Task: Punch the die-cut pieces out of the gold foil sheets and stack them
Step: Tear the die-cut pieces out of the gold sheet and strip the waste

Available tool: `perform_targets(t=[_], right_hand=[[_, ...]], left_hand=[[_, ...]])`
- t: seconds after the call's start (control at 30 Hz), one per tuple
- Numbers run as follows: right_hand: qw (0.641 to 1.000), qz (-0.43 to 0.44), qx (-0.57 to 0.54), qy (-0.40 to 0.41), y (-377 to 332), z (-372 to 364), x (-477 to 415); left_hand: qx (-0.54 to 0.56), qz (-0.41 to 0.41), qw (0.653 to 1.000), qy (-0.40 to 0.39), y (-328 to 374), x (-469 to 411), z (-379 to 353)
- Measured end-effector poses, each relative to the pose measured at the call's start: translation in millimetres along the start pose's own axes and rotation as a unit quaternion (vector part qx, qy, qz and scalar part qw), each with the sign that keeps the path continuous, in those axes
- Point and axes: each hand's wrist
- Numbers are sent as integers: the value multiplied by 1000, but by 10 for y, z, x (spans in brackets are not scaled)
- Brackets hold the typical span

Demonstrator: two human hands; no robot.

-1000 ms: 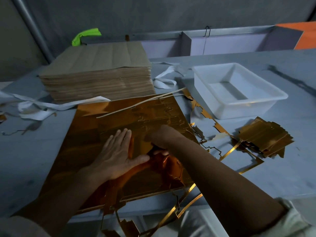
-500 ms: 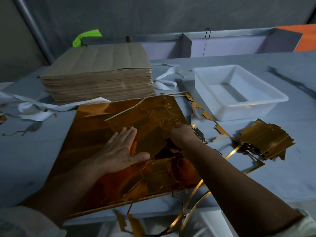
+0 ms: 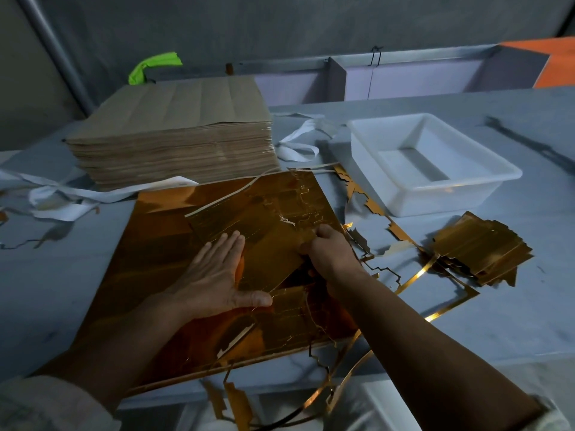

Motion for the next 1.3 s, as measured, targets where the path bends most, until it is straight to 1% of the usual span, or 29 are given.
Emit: perform_targets(t=[0.07,0.13,0.3,0.7,0.77,0.83,1.1,1.17,1.3], right_hand=[[1000,12,-6,4,23,-4,3],[1000,21,-14,8,42,-12,8],[998,43,-35,20,83,-2,29],[995,68,-58,55,140,-39,11],[991,58,-87,80,119,11,-8],[985,47,-137,96,85,86,-15],[980,48,-182,65,85,155,29],[977,24,-210,37,63,205,51],[966,-7,-252,-58,9,310,148]], left_hand=[[38,1,998,-40,-18,-23,8],[33,1,998,-46,-51,-62,-17],[33,-9,999,-27,-70,-101,-50],[29,-8,999,-43,-67,-109,-17],[31,-11,998,-46,-67,-108,-12],[35,-10,998,-43,-71,-107,-15],[32,3,998,-53,-75,-121,-6],[28,7,998,-57,-62,-124,4],[23,18,998,-64,-47,-117,16]])
Point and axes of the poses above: each hand's wrist, its own x-axis away from the middle knuckle, its own z-axis out of the back of the hand, y = z × x, and after that the axes turned 14 degrees about -y, right-handed
